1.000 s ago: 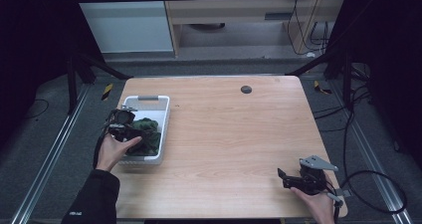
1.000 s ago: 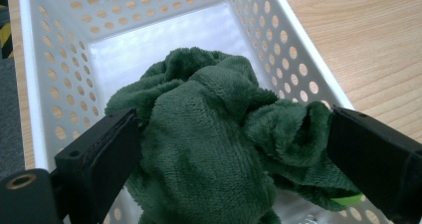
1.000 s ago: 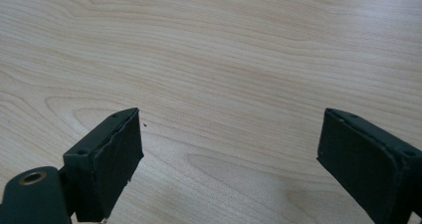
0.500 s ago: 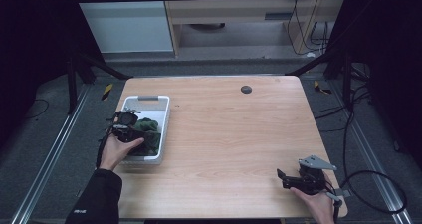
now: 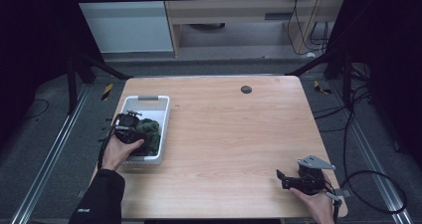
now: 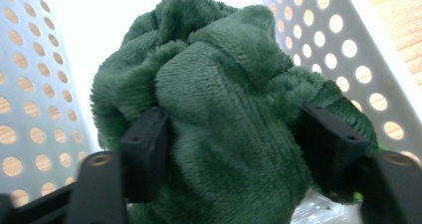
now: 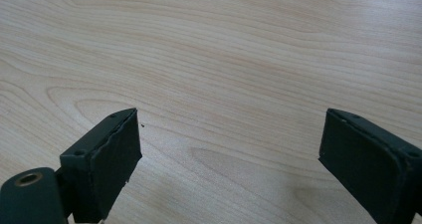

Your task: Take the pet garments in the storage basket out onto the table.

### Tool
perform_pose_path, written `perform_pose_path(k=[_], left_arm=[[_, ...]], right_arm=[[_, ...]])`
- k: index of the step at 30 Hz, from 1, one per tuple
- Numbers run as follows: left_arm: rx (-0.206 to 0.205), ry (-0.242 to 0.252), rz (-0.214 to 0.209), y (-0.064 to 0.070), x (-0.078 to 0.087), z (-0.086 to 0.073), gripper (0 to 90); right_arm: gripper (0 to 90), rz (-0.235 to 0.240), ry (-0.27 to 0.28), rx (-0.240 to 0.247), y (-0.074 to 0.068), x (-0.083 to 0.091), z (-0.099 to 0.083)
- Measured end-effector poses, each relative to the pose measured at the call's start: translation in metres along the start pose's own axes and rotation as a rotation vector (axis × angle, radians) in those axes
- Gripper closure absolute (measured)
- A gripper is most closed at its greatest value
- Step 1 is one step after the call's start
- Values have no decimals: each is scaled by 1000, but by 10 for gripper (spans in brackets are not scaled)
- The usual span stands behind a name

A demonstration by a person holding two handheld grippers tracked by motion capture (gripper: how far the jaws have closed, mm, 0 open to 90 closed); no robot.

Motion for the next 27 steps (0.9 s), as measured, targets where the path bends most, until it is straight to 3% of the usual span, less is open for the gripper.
perform_pose_path(k=[6,13,21,27], left_arm=[[6,-26,-6,0,0,-2,485],[19,-21,-18,-3,5,-4,678],[13,30,-22,-2,14,-1,846],[12,33,-21,-4,14,-2,826]], right_arm=[[93,-2,-2,3,0,0,0],[93,1,-3,6,0,0,0],[93,0,-4,6,0,0,0],[93,0,-2,7,0,0,0]])
Point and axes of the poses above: each handheld gripper's, and its own axes: x roughly backward along the jaws, z roughly out of its top, y roughly to its right, the point moved 6 cm from there along -x, roughly forward along the jaws, and after that the axes turned 3 degrees about -z, right-handed, at the moved point
